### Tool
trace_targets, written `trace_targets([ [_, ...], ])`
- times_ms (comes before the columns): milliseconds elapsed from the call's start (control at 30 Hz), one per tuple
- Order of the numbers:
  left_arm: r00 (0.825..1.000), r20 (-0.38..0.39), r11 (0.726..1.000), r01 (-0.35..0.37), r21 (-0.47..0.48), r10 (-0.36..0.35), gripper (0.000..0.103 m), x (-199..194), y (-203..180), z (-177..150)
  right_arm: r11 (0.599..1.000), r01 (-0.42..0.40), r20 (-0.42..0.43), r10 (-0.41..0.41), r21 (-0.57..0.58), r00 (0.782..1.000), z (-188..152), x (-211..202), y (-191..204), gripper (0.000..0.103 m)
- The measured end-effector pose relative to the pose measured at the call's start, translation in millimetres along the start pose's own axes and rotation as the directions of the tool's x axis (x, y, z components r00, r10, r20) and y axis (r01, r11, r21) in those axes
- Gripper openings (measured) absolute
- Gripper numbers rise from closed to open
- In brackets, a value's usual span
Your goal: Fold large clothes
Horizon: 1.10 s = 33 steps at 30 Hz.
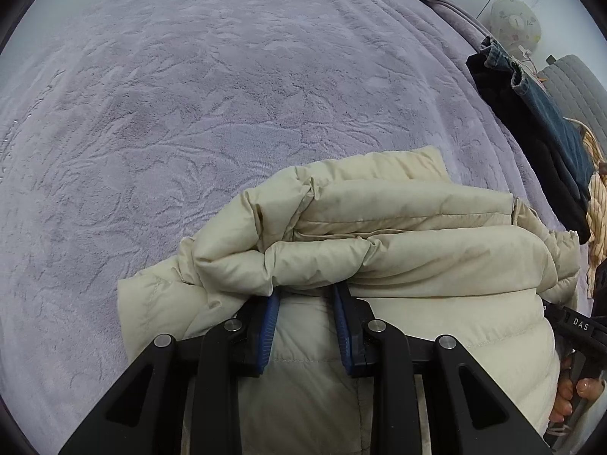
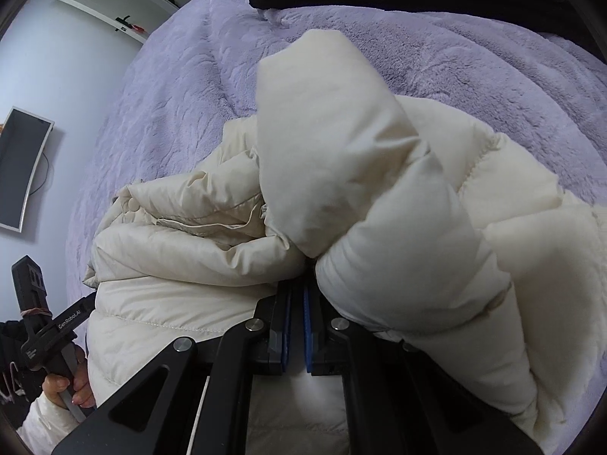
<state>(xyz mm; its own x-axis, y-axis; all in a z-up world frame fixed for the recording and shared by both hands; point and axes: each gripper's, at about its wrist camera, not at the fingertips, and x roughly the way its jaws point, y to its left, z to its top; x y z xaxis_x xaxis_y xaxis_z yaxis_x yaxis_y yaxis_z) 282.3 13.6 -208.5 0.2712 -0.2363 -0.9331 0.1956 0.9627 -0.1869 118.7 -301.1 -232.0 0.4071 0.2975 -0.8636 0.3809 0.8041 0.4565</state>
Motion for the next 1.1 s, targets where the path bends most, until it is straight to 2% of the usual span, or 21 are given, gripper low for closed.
trace_targets([
  [67,1.0,0.002,1.0,-0.014,-0.004,0.014,0.03,-15,-1,1,1.0,0.019,-0.018,-0.019,0.008,1.0,2,-8,4,0.008],
  [167,1.0,0.016,1.0,-0.017,-0.008,0.017,0.03,-41,0,-2,0.998,0.064,-0.028,-0.065,-0.018,0.998,2,-26,17,0.009],
  [267,0.999,0.022,0.999,-0.025,-0.024,0.026,0.03,-67,6,-7,0.996,0.074,-0.03,-0.075,-0.041,0.997,-7,-46,35,0.01],
  [300,0.999,0.018,0.999,-0.029,-0.033,0.029,0.048,-73,9,-9,0.996,0.071,-0.029,-0.072,-0.045,0.997,-11,-53,40,0.01],
  [333,0.999,0.021,0.998,-0.039,-0.044,0.04,0.095,-80,13,-12,0.997,0.064,-0.028,-0.065,-0.047,0.997,-15,-60,45,0.014],
  [367,0.997,0.046,0.997,-0.06,-0.056,0.063,0.102,-89,17,-16,0.998,0.054,-0.03,-0.055,-0.046,0.998,-21,-66,51,0.037],
  [400,0.993,0.083,0.995,-0.079,-0.055,0.084,0.102,-98,21,-21,0.998,0.047,-0.031,-0.048,-0.045,0.998,-26,-71,57,0.074],
  [433,0.992,0.091,0.995,-0.087,-0.043,0.091,0.102,-104,23,-24,0.998,0.039,-0.024,-0.04,-0.049,0.999,-33,-77,64,0.085],
  [467,0.992,0.086,0.995,-0.091,-0.04,0.094,0.102,-108,28,-27,0.998,0.03,-0.013,-0.031,-0.059,0.999,-40,-83,71,0.087],
  [600,0.993,0.062,0.992,-0.097,-0.08,0.102,0.102,-115,55,-39,0.997,0.021,-0.046,-0.025,-0.076,0.999,-64,-86,98,0.087],
  [700,0.996,0.031,0.988,-0.073,-0.136,0.078,0.102,-111,82,-46,0.997,-0.004,-0.071,-0.001,-0.08,0.998,-81,-82,118,0.087],
  [833,1.0,-0.024,0.979,0.014,-0.203,-0.019,0.102,-98,113,-55,0.993,0.026,-0.066,-0.034,-0.113,0.997,-95,-77,141,0.087],
  [867,0.999,-0.028,0.978,0.035,-0.206,-0.042,0.102,-95,116,-56,0.991,0.036,-0.054,-0.043,-0.125,0.998,-95,-77,146,0.082],
  [933,0.995,-0.037,0.978,0.079,-0.192,-0.088,0.102,-89,119,-58,0.986,0.07,-0.037,-0.077,-0.151,0.996,-92,-73,152,0.053],
  [967,0.992,-0.042,0.977,0.11,-0.182,-0.119,0.102,-85,119,-58,0.981,0.103,-0.034,-0.11,-0.163,0.993,-90,-69,153,0.022],
  [1000,0.988,-0.047,0.975,0.139,-0.175,-0.149,0.102,-81,118,-58,0.976,0.13,-0.032,-0.137,-0.176,0.99,-87,-64,154,0.011],
  [1100,0.968,-0.068,0.959,0.227,-0.171,-0.242,0.102,-63,116,-55,0.967,0.147,-0.021,-0.154,-0.208,0.988,-79,-46,146,0.011],
])
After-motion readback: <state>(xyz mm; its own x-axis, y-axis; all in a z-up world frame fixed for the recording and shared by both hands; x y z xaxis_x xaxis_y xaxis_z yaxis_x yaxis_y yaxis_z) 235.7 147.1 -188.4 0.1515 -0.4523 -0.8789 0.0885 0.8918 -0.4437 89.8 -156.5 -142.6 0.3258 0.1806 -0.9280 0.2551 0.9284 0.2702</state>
